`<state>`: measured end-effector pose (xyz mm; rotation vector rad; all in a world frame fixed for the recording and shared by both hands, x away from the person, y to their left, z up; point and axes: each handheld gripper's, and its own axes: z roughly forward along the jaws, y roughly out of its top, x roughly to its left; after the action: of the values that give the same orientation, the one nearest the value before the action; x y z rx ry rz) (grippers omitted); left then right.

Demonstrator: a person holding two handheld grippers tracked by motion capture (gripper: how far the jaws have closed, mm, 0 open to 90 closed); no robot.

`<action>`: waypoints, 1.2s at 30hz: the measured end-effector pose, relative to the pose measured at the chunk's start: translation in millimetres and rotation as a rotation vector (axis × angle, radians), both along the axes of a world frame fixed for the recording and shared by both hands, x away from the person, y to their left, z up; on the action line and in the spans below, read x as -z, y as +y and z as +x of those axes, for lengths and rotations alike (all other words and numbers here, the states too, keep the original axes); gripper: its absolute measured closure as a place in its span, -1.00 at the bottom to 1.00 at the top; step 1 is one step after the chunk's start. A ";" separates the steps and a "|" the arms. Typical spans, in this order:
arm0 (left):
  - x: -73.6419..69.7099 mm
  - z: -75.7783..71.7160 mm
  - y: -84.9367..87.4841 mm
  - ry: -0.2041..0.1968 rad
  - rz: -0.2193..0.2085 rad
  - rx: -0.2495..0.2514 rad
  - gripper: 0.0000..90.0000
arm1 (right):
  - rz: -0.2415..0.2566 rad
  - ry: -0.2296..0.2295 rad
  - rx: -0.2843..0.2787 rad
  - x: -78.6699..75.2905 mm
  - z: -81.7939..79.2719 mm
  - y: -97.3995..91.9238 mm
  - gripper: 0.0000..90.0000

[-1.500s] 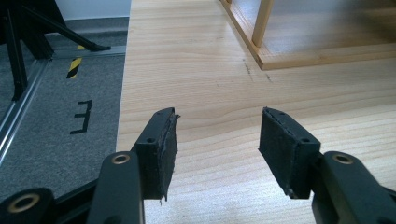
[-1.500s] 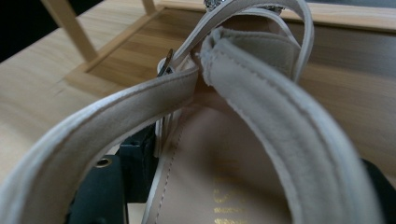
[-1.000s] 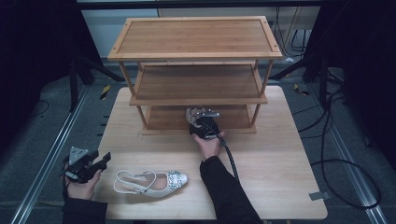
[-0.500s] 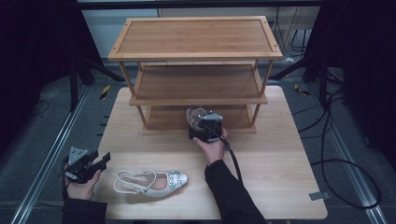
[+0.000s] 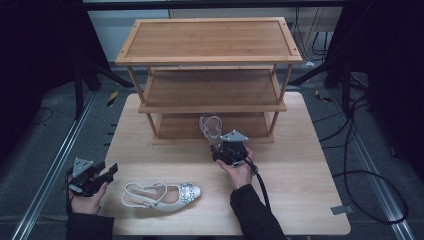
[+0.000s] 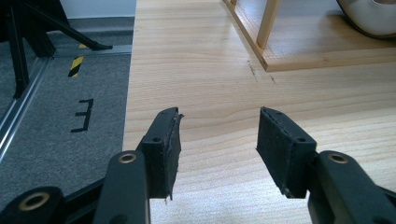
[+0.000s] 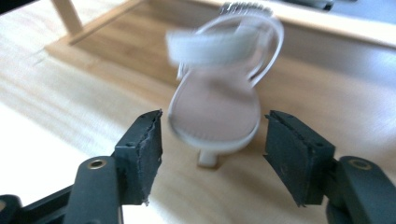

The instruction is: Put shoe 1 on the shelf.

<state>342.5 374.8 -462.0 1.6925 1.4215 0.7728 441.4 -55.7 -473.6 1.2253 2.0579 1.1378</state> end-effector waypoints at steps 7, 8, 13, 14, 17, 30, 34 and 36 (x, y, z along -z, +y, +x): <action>0.5 0.2 -0.4 0.004 -0.001 0.005 0.12 | -0.051 0.066 0.011 18.8 11.3 7.9 0.01; 0.7 0.2 -0.1 0.006 0.000 0.004 0.12 | -0.043 0.071 0.009 20.6 12.9 8.2 0.05; 0.6 0.3 0.1 0.006 0.000 0.003 0.13 | -0.028 0.073 0.020 27.7 18.7 10.4 0.35; 0.7 0.4 0.1 0.007 0.001 0.005 0.13 | -0.030 0.072 0.024 29.2 20.4 11.3 0.38; 1.5 0.8 0.3 0.011 0.004 0.006 0.14 | -0.015 0.080 0.027 31.4 23.6 13.8 0.67; 1.6 0.6 0.6 0.010 0.002 0.005 0.16 | 0.030 0.047 0.005 17.7 29.7 34.1 0.73; 1.6 0.2 1.0 0.009 0.005 0.004 0.16 | 0.035 0.043 0.010 16.0 37.4 43.8 0.73; 1.7 0.4 0.8 0.009 0.004 0.005 0.16 | 0.042 0.039 0.018 16.8 42.5 44.5 0.73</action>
<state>342.9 375.6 -463.7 1.7040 1.4221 0.7672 483.9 -11.2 -490.4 1.2936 2.0572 1.1627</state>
